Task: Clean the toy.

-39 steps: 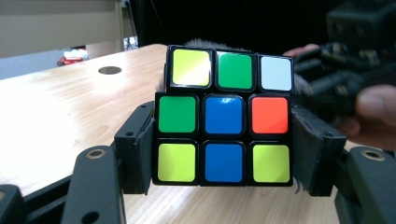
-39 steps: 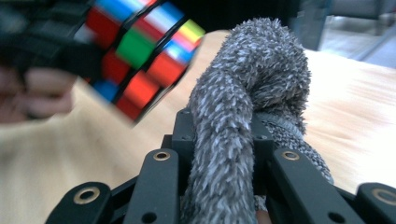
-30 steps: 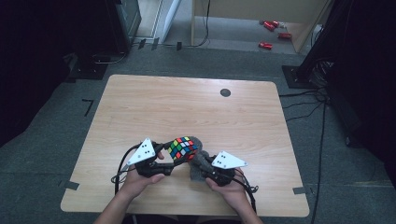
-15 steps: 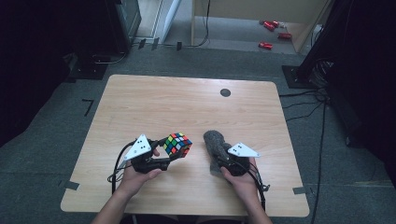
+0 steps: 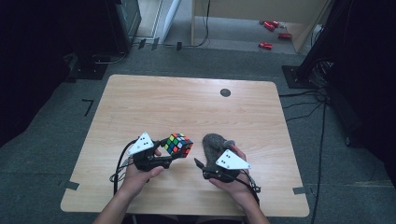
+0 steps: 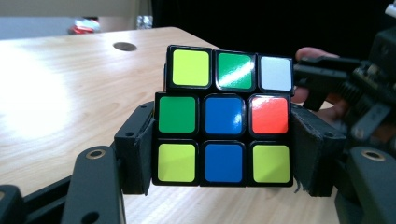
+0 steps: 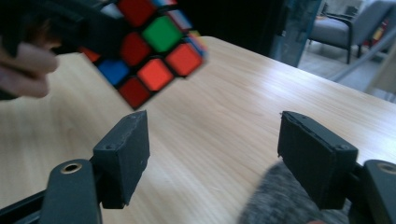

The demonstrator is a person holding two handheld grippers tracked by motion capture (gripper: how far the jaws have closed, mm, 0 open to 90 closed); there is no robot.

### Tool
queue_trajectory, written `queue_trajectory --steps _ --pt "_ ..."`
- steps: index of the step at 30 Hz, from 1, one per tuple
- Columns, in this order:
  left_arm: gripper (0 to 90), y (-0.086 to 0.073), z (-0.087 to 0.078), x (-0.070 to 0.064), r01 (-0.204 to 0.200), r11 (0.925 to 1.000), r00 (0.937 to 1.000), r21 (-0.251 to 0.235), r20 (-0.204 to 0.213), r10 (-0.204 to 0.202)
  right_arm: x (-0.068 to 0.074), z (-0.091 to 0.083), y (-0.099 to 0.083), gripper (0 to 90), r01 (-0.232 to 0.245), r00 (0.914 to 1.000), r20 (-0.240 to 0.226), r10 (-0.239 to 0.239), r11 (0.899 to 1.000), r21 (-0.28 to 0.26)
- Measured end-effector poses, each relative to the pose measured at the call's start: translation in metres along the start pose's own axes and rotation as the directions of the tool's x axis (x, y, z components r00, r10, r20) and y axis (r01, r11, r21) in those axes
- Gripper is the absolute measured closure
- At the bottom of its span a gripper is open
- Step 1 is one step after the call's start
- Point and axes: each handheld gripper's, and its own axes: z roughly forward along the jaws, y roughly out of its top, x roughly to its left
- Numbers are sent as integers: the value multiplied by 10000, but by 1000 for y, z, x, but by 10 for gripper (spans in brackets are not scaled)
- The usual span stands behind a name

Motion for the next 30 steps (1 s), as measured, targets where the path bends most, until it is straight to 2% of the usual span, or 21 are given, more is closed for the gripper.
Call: queue_trajectory --steps 4,8,10,14,17,19,23,24,25,27,30 --pt "349 1 4 -3 117 9995 9997 303 216 -124 13 6 -1 217 709 9973 -166 -715 9968 -377" --pt "349 2 7 -6 57 9986 9991 517 416 -79 20 10 -3 198 1442 9895 73 -1441 9864 -791" --pt "349 3 8 -7 257 9973 9982 685 521 -293 23 12 -3 200 1817 9834 175 -1809 9793 -889" --pt "349 4 12 -9 505 9939 9946 976 853 -589 27 14 -4 201 2266 9739 372 -2241 9698 -902" --pt "349 5 15 -11 612 9904 9913 1237 1087 -748 31 16 -4 218 2713 9620 558 -2672 9585 -875" --pt "348 5 16 -13 666 9893 9899 1298 1158 -819 34 16 -4 265 2946 9548 672 -2896 9519 -837" --pt "344 6 18 -16 661 9880 9927 1398 910 -793 37 15 -4 327 3601 9315 815 -3546 9305 -670" --pt "343 6 19 -18 536 9883 9950 1428 759 -650 37 16 -4 331 3656 9290 846 -3602 9289 -593" --pt "343 6 20 -20 407 9882 9968 1476 626 -504 38 16 -5 334 3624 9298 869 -3576 9308 -475" --pt "340 6 20 -22 264 9882 9974 1509 617 -361 38 16 -6 338 3628 9296 859 -3585 9310 -406" --pt "313 8 17 -20 82 9909 9964 1340 826 -194 36 13 -4 346 3352 9405 789 -3304 9404 -567"
